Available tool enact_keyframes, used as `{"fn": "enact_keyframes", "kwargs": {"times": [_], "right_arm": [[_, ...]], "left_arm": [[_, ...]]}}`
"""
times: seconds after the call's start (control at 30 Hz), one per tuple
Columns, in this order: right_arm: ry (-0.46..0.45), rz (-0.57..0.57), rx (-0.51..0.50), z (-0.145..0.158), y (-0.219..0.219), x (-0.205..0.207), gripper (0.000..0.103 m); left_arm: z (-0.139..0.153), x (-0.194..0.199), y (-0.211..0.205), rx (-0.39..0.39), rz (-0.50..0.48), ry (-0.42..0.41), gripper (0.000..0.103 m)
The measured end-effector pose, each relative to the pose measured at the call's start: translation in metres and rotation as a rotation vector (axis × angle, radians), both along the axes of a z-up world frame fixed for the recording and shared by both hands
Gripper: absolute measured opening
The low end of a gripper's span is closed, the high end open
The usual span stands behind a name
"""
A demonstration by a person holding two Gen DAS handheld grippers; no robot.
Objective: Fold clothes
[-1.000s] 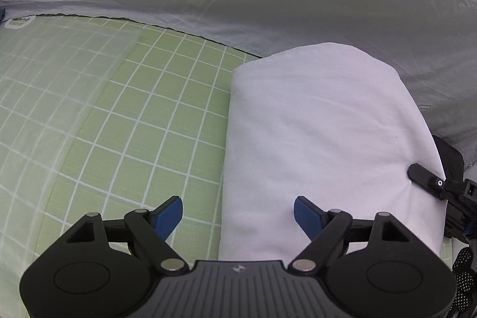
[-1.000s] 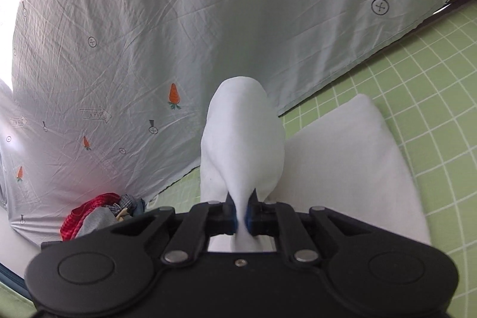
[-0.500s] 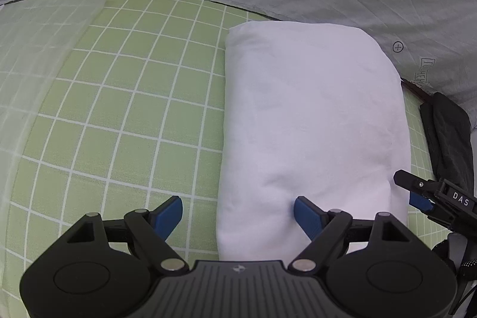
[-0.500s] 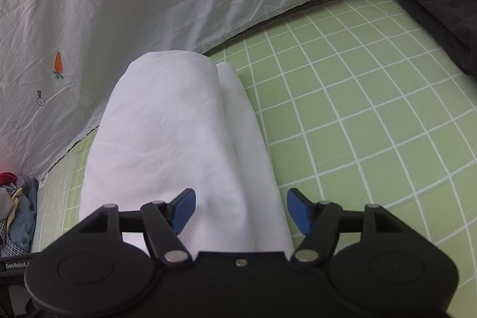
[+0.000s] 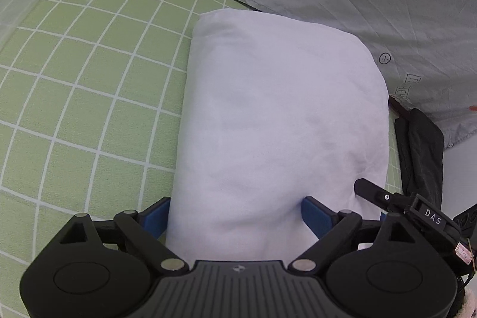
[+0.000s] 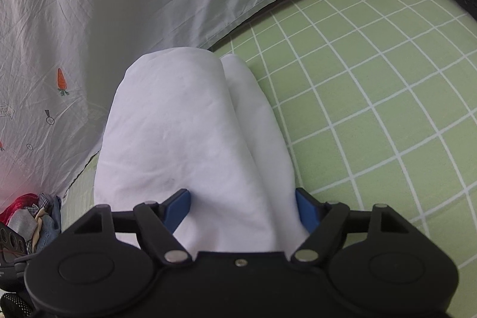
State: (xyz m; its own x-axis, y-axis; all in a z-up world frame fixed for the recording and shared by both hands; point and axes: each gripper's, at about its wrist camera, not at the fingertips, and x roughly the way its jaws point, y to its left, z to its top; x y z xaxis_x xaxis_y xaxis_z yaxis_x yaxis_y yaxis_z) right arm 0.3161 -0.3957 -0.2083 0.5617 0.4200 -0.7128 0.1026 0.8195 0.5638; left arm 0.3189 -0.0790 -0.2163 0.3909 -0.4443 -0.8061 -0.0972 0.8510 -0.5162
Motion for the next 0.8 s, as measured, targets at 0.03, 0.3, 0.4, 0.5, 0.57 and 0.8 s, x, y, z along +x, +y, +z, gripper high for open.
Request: {"fn": "enact_keyframes", "kwargs": {"times": [0.03, 0.3, 0.4, 0.5, 0.57, 0.8], "right_arm": [[0.001, -0.004, 0.006, 0.001, 0.002, -0.001, 0.056], [-0.051, -0.099, -0.011, 0.039, 0.018, -0.051, 0.014], [-0.08, -0.127, -0.038, 0.058, 0.025, -0.086, 0.014], [-0.087, -0.166, -0.046, 0.07, 0.028, -0.123, 0.014], [-0.098, -0.197, -0.051, 0.074, 0.028, -0.15, 0.014], [-0.101, -0.291, -0.054, 0.076, 0.013, -0.227, 0.014]], "left_arm": [[0.002, 0.0, -0.004, 0.02, -0.007, -0.007, 0.087], [0.033, -0.028, 0.004, -0.038, -0.084, -0.069, 0.036], [0.048, -0.058, 0.006, -0.043, -0.119, -0.11, 0.036], [0.059, -0.091, 0.005, -0.052, -0.153, -0.14, 0.036], [0.062, -0.108, 0.003, -0.06, -0.183, -0.149, 0.035], [0.065, -0.152, -0.016, -0.071, -0.276, -0.152, 0.035]]}}
